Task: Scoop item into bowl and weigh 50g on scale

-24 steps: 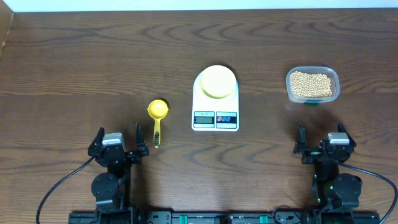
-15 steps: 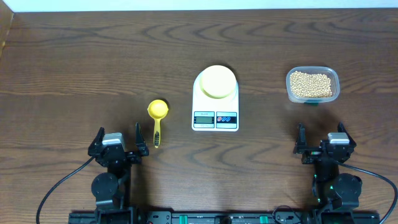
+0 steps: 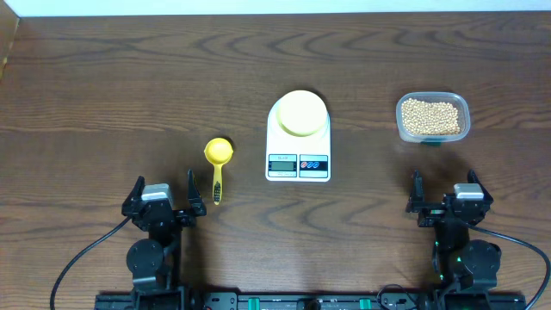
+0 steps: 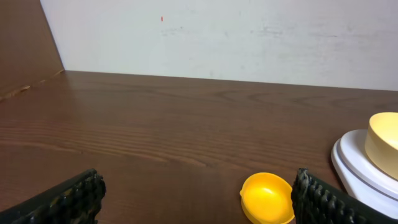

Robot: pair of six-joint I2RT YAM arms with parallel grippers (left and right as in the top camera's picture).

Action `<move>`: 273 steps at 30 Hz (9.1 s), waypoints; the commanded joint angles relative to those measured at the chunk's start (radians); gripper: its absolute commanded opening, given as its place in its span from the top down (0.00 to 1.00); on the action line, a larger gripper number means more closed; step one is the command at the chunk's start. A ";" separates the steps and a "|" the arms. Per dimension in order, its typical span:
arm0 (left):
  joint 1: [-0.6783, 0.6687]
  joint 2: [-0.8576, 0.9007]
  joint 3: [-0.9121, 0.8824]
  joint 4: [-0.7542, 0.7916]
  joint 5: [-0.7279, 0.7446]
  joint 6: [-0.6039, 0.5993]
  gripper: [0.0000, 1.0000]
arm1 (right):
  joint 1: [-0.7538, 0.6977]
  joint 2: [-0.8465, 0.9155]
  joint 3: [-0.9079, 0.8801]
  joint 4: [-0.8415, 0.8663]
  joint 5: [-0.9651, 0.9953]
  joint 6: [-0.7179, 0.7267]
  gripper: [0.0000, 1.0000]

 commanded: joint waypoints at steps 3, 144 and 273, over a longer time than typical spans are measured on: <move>-0.002 -0.006 -0.011 -0.042 0.002 0.014 0.02 | 0.004 -0.006 -0.003 -0.003 -0.002 -0.008 0.01; -0.001 1.442 1.231 -1.159 0.237 -0.180 0.02 | 0.004 -0.006 -0.003 -0.003 -0.002 -0.008 0.01; 0.002 1.256 0.941 -0.337 0.661 -0.484 0.93 | 0.004 -0.006 -0.003 -0.003 -0.002 -0.008 0.01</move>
